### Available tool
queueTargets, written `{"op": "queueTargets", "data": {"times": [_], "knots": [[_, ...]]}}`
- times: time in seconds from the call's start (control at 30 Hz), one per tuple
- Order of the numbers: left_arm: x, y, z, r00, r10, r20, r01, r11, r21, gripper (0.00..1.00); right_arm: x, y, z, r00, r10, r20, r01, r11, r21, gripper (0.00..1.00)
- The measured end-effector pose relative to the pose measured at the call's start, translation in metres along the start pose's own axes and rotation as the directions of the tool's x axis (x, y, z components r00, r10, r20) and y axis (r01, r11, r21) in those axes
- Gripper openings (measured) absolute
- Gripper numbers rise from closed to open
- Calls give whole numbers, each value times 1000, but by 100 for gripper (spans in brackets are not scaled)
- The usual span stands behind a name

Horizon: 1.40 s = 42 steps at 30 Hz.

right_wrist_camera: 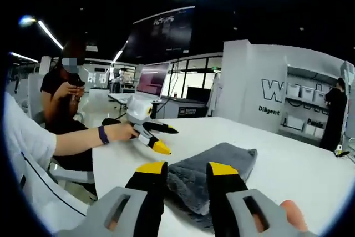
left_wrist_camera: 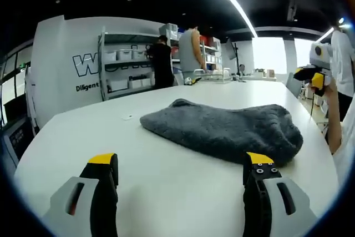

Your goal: Open the folded towel by lifting each exposed corner and separating the folded layers until the towel lies flat within the target outline without major curled edges

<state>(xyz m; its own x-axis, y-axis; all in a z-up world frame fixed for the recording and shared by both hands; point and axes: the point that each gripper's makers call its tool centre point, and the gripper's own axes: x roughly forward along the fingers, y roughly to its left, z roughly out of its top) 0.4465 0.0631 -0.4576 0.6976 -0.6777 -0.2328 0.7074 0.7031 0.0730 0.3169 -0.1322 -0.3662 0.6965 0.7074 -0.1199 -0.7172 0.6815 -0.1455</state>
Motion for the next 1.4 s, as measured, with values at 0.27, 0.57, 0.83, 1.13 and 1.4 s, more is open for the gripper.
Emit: {"op": "queueTargets", "data": {"times": [0.27, 0.57, 0.83, 1.13, 1.4], "knots": [[-2, -3, 0, 1000, -3, 3, 3, 1000, -5, 92, 21, -82, -44, 994, 0, -114, 6, 999, 46, 52], [1, -9, 0, 1000, -5, -2, 5, 1000, -10, 92, 33, -91, -87, 966, 180, -185, -166, 982, 90, 76], [3, -15, -1, 1000, -6, -3, 6, 1000, -9, 92, 20, -100, -81, 952, 235, -195, -233, 972, 32, 98], [3, -9, 1, 1000, -8, -1, 8, 1000, -8, 92, 39, -134, -65, 964, 208, -167, -197, 977, 78, 99], [3, -3, 2, 1000, -15, 5, 15, 1000, -9, 92, 27, -130, -71, 952, 268, -149, -260, 963, 67, 99]]}}
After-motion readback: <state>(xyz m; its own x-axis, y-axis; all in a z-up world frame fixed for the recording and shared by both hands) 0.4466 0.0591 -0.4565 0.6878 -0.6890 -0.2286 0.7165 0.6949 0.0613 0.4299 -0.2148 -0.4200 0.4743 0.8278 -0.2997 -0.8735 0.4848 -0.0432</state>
